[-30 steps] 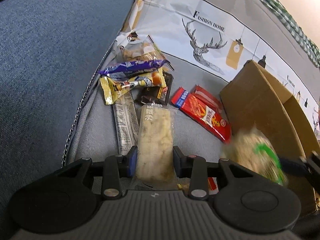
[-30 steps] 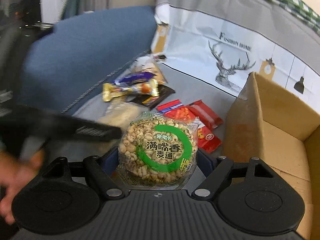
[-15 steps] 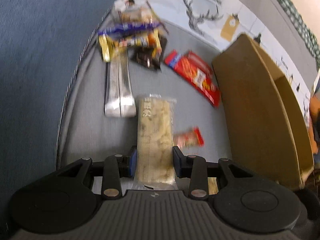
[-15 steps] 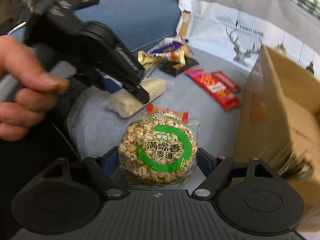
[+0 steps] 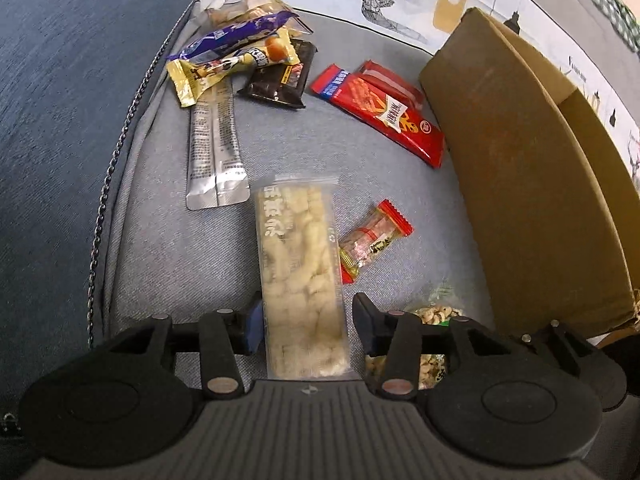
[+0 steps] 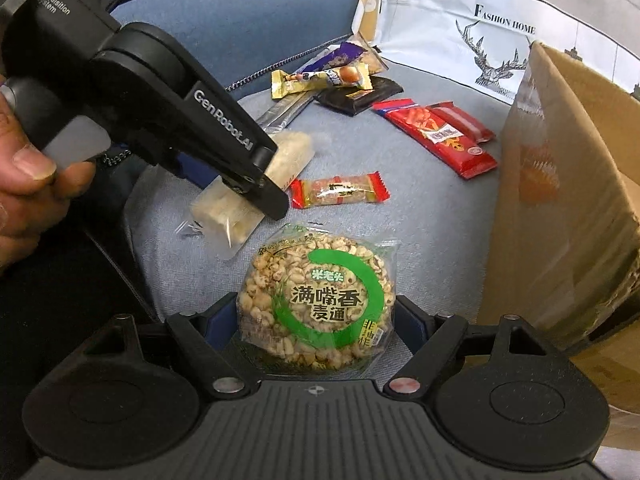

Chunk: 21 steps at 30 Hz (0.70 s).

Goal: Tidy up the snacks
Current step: 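Close the left gripper on the rice-cracker bar while the right gripper grasps the peanut cake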

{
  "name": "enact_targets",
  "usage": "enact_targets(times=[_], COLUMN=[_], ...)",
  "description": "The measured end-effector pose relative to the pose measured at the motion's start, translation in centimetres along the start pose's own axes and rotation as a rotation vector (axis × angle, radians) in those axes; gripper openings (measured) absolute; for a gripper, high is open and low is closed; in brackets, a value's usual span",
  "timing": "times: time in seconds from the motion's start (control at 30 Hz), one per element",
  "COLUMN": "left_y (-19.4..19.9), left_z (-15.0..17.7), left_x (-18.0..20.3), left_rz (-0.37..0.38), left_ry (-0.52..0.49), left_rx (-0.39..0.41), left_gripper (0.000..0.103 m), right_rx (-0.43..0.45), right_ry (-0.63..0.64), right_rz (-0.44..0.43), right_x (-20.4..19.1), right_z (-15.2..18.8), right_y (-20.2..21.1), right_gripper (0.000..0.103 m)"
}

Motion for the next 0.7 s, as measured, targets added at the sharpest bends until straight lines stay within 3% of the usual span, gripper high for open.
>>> enact_targets(times=[0.7], left_y=[-0.03], left_z=[-0.11], left_x=[-0.02], left_rz=[0.016], left_ry=[0.013], left_rx=[0.005], left_gripper=[0.051], right_rx=[-0.018], right_ry=[-0.008], right_rz=[-0.019], right_x=[-0.14], right_z=[0.04], right_y=[-0.40], right_gripper=[0.083])
Point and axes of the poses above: each gripper's, at about its wrist camera, not at the fingertips, and y roughly against the way its jaws point, x to its right, z to its underside, the point moved 10 cm from there along -y, roughly the way its jaws point, and after that the axes turned 6 degrees about -x, right-handed, at the moved point
